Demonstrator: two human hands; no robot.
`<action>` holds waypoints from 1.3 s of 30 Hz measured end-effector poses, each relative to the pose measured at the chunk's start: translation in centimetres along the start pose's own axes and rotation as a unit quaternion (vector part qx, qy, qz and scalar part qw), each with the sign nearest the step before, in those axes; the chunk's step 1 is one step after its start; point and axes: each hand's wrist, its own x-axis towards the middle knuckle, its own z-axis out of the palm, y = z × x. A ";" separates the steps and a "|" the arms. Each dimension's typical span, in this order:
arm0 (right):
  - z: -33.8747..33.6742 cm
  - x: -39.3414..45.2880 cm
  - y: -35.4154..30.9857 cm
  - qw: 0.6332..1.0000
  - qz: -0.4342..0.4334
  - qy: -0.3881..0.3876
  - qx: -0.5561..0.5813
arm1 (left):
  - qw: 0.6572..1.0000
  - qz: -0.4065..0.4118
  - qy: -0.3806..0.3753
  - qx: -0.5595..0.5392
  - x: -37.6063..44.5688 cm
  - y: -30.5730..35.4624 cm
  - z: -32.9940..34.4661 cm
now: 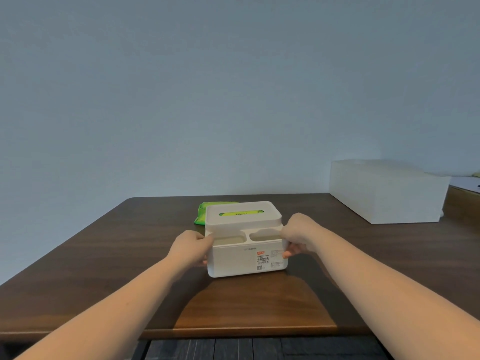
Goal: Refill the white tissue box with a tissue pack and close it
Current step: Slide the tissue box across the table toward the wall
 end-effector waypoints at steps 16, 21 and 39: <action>-1.0 0.9 0.9 0.995 -0.056 0.063 0.056 | 0.993 0.047 0.038 0.101 1.0 1.6 1.3; -3.2 3.1 2.6 0.993 -0.038 0.100 0.054 | 0.986 0.085 0.037 0.138 3.3 3.4 4.5; -14.8 18.2 6.0 0.968 0.077 0.233 -0.043 | 0.985 0.104 -0.034 0.131 17.1 13.9 21.2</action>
